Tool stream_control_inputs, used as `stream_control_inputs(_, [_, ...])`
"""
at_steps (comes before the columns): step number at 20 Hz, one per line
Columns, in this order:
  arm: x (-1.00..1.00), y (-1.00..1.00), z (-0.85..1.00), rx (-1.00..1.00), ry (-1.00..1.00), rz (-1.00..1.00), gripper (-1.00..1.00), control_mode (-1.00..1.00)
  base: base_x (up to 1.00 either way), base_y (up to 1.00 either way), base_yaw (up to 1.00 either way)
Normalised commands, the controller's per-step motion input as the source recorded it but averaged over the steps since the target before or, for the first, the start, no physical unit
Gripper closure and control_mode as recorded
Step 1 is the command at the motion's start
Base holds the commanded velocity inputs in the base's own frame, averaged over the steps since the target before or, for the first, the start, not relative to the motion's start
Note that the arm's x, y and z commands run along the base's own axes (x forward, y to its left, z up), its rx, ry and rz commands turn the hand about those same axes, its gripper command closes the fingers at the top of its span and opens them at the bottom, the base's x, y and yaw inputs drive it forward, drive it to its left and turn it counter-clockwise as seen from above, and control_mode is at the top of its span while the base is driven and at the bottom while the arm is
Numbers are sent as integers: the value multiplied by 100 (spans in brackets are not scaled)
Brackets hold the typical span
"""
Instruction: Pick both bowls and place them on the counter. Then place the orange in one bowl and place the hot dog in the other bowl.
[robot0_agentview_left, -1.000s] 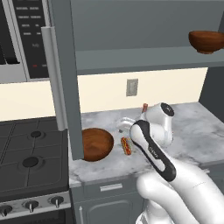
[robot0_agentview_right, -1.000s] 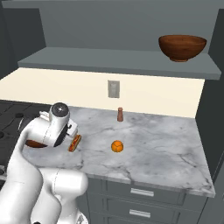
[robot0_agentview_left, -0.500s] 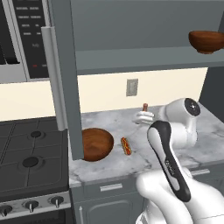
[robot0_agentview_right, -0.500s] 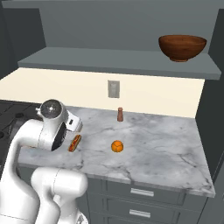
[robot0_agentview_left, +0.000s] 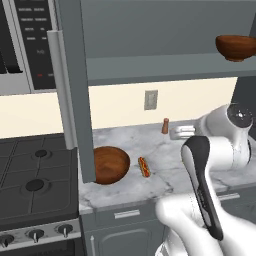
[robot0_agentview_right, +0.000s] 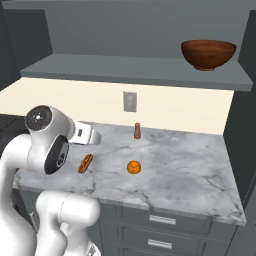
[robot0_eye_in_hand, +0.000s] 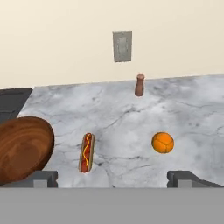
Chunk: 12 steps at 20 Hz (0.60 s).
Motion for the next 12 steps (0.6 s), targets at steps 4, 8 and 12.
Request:
stream_control_inputs(4, [-65,-50,46,-25,-5,-4,-100,-100,0,0,0])
stream_control_inputs(8, [-86,-46,30,-23,-12,-3,-100,-100,0,0,0])
stream_control_inputs(12, [-88,-39,33,-21,-12,-1,-100,-100,0,0,0])
